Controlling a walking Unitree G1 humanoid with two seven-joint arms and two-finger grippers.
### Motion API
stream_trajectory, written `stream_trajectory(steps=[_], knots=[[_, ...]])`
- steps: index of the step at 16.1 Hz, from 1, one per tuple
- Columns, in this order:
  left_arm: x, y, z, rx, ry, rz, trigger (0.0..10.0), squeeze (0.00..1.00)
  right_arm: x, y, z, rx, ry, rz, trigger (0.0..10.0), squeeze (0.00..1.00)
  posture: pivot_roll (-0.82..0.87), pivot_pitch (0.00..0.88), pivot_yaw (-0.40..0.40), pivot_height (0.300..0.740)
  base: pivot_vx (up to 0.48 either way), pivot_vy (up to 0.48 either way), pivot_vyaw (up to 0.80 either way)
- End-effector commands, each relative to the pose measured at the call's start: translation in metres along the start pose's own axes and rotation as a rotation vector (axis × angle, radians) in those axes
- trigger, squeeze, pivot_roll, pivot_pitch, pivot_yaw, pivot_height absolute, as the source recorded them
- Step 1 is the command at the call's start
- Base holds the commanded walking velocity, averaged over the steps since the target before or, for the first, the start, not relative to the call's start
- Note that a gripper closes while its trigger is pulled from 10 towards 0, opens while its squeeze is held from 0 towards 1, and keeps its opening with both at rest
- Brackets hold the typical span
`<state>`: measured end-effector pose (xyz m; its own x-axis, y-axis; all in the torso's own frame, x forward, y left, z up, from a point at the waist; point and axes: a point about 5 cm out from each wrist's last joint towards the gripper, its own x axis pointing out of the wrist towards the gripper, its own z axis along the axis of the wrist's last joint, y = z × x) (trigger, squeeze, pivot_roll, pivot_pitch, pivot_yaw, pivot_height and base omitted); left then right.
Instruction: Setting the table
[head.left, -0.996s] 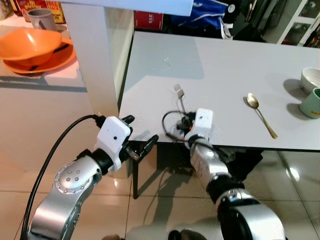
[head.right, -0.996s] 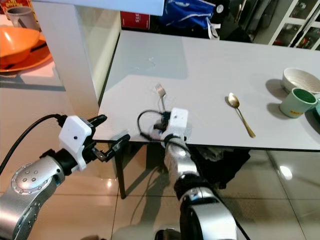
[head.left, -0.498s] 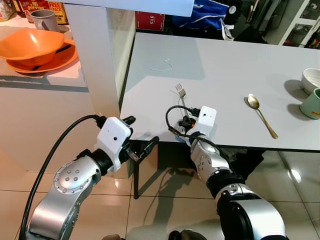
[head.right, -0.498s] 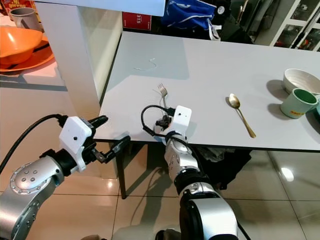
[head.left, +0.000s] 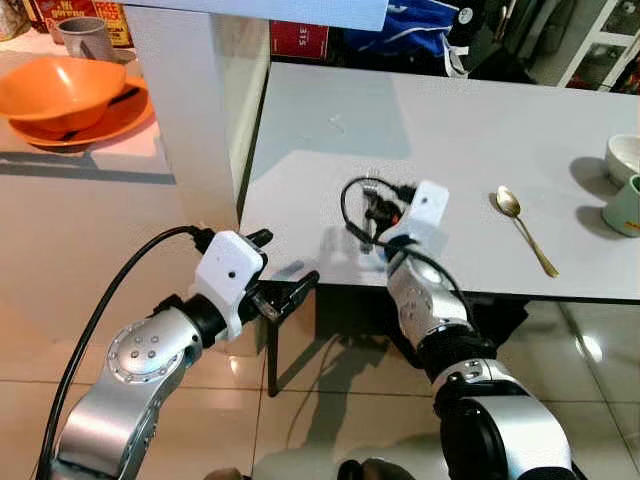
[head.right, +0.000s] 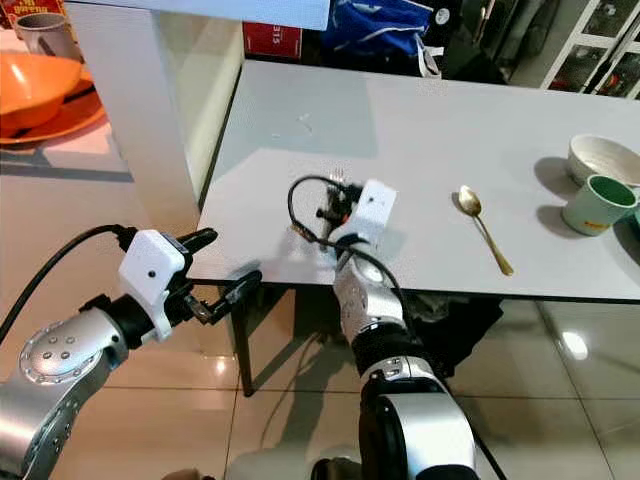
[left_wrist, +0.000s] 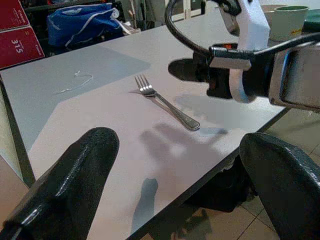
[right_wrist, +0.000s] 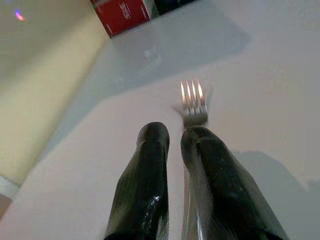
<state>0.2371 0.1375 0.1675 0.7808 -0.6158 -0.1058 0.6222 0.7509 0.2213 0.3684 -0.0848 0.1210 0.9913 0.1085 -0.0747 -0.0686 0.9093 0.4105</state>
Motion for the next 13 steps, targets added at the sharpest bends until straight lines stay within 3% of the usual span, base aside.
stream_trajectory(steps=[1,6,7,9,11,13], knots=[[0.000,-0.003,0.005,0.017,-0.016,-0.014,10.0,0.00,-0.001,-0.001,0.004,-0.019,-0.022,0.011,10.0,0.00,0.11,0.048,-0.062,0.740,0.000,0.000,0.00],[0.001,-0.003,0.005,0.019,-0.017,-0.021,10.0,0.00,-0.003,-0.003,0.004,-0.082,-0.014,0.018,10.0,0.00,0.11,0.044,-0.060,0.740,0.000,0.000,0.00],[0.001,-0.003,0.006,0.023,-0.021,-0.013,10.0,0.00,-0.004,-0.005,0.017,-0.109,-0.093,0.020,10.0,0.00,0.12,0.045,-0.066,0.740,0.000,0.000,0.00],[0.001,0.004,0.008,0.026,-0.025,0.052,10.0,0.00,-0.010,-0.030,0.058,-0.160,-0.277,-0.074,10.0,0.00,0.12,0.043,-0.070,0.740,0.000,0.000,0.00],[0.002,0.010,0.007,0.014,-0.039,0.148,10.0,0.00,-0.019,-0.053,0.065,-0.334,-0.208,-0.029,10.0,0.00,0.09,0.040,-0.070,0.740,0.000,0.000,0.00],[-0.001,0.012,0.009,-0.007,-0.061,0.209,10.0,0.00,-0.042,-0.055,0.058,-0.362,-0.135,0.127,10.0,0.00,0.08,0.042,-0.071,0.740,0.000,0.223,0.00]])
